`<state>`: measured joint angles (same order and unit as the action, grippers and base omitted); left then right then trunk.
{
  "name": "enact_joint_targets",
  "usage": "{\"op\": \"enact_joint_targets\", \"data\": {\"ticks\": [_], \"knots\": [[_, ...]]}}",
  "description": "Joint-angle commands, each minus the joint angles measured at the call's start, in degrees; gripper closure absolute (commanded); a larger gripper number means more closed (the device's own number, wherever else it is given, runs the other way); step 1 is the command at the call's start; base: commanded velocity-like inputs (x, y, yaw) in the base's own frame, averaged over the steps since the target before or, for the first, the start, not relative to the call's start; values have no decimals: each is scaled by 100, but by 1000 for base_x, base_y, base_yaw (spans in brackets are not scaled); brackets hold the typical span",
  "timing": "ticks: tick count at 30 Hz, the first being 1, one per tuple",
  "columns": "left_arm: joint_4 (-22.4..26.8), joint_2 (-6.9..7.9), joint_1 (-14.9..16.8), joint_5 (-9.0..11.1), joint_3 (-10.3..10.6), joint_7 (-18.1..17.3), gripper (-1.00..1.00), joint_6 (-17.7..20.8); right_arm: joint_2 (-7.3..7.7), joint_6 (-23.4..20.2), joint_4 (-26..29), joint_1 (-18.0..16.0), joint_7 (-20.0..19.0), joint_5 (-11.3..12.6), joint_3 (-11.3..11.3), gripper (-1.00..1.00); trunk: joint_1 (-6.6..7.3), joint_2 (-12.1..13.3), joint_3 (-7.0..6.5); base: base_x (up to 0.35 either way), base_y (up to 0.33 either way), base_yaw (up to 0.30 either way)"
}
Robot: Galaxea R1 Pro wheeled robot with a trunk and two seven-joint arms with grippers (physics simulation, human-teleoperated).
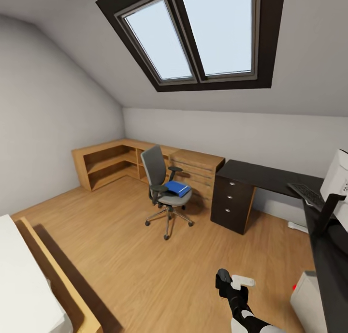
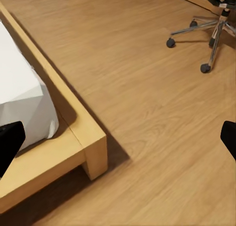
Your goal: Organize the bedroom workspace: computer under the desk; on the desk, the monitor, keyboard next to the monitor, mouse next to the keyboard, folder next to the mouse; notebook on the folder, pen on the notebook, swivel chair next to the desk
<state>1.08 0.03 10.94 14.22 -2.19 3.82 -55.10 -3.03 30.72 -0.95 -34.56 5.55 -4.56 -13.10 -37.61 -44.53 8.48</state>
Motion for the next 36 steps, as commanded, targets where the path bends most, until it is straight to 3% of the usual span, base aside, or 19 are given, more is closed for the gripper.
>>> {"op": "enact_joint_targets", "data": {"ticks": [1,22,30,36], "knots": [[-1,4,4,-54,-19,40,-100,-14,-1,22,-10,-7,29,-29,-25,100,18,35,-10,335,1,0],[-2,32,4,-59,-18,39,-100,-17,4,22,-10,-7,26,-33,-25,100,479,878,-387,339,0,-3],[-2,32,4,-59,-18,39,-100,-10,4,22,-10,-7,25,-36,-25,100,655,1198,-530,340,0,-200],[-1,32,4,-58,-18,44,-100,-9,4,22,-10,-7,25,-36,-25,100,655,1198,-530,340,0,-250]]}}
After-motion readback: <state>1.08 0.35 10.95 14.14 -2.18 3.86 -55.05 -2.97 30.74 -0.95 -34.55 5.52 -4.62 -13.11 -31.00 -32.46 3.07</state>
